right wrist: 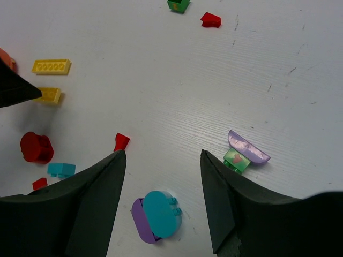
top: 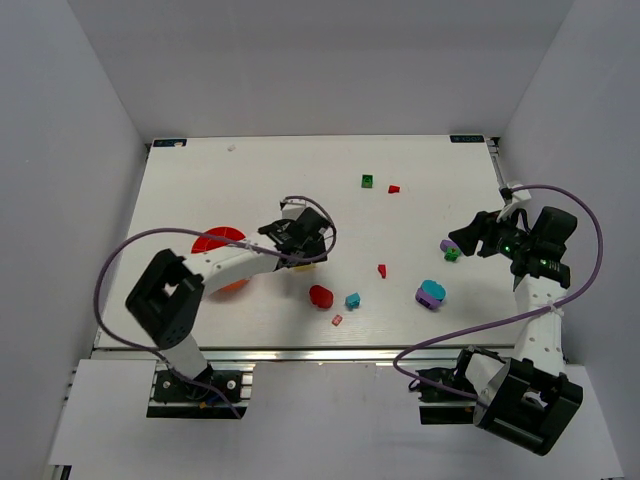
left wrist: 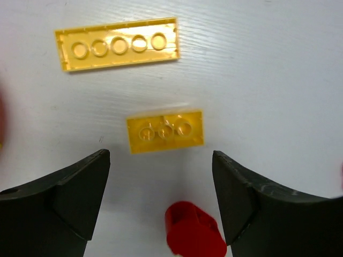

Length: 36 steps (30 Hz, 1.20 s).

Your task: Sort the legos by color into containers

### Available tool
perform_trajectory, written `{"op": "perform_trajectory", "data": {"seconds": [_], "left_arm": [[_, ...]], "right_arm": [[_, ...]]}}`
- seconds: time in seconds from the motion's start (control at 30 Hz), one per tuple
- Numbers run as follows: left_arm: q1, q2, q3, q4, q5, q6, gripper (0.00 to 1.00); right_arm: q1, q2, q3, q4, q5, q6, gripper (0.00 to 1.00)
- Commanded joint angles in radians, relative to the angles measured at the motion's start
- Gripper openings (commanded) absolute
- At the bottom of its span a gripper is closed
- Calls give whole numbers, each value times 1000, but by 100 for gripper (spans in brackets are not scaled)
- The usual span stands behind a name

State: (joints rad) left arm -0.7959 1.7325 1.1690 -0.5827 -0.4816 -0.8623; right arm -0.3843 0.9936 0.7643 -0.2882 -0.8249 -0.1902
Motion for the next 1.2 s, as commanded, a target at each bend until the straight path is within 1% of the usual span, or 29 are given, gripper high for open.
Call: {"op": "perform_trajectory", "data": {"seconds": [0.0,0.03,0.1,0.13,0.17,0.2,0.23,0.27,0.3,0.37,0.4,0.43,0.6,0.67,0.77,0.87,0.97,1.17], "left_arm": [[-5,-154,-77,216,102,233,88],[-5,-166,-86,227,118,296,90],[4,-179,-94,231,173,357,92],[4,-172,-89,233,208,446,92],[14,-162,-71,231,243,494,92],[14,-125,-56,204,299,576,91],[14,-101,-34,184,319,616,90],[14,-75,-11,160,334,655,86],[14,-45,41,103,363,724,77],[14,33,89,54,386,794,66],[14,50,122,16,391,825,56],[14,76,129,11,397,901,52],[14,81,138,35,388,1009,53],[14,94,149,29,339,1023,59],[4,107,176,9,282,1054,63],[-6,95,169,26,293,1083,68],[-6,91,144,50,287,1112,70],[3,136,158,21,310,1183,69]], "right_arm": [[-7,-15,26,23,-8,6,63],[-10,-16,26,23,-10,6,63],[-10,-15,24,24,-11,9,63],[-10,-13,24,23,-13,8,63],[-10,-13,24,23,-13,9,63],[-10,-12,23,23,-14,11,63],[-11,-12,24,23,-16,12,63],[-10,-12,24,23,-16,14,63],[-11,-10,23,24,-16,12,63],[-13,-10,23,24,-16,12,63],[-16,-12,23,24,-16,12,63],[-18,-10,21,24,-14,12,63],[-21,-6,20,24,-20,12,63],[-19,-4,21,23,-20,14,63],[-21,-3,21,23,-20,11,63],[-22,-3,20,23,-20,12,63],[-24,-3,18,24,-19,11,63],[-24,2,18,26,-22,14,63]]}}
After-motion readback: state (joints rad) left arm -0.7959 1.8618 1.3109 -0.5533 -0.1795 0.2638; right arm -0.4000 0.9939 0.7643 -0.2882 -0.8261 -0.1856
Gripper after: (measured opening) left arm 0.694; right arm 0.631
